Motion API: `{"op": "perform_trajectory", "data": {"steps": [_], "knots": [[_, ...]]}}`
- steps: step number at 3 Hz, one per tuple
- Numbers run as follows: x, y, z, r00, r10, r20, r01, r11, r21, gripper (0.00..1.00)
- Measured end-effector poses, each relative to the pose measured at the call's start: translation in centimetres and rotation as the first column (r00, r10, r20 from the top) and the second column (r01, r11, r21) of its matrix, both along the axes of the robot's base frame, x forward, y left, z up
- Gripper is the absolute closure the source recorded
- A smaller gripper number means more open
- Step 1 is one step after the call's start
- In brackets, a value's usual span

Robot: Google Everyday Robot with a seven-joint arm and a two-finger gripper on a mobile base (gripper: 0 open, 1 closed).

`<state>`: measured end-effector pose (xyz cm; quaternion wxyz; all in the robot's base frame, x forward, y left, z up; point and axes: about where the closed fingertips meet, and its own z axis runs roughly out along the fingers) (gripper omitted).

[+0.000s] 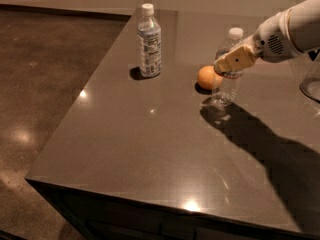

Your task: Move water bottle near orange

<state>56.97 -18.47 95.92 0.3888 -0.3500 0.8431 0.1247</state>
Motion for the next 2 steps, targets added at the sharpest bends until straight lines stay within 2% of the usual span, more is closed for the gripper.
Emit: {"op": "perform_trajectory", "data": {"steps": [2], "knots": [[0.07,-0.13,-0.4,1.0,-0.007,0.002,0.007,1.0,0.002,0.15]]}}
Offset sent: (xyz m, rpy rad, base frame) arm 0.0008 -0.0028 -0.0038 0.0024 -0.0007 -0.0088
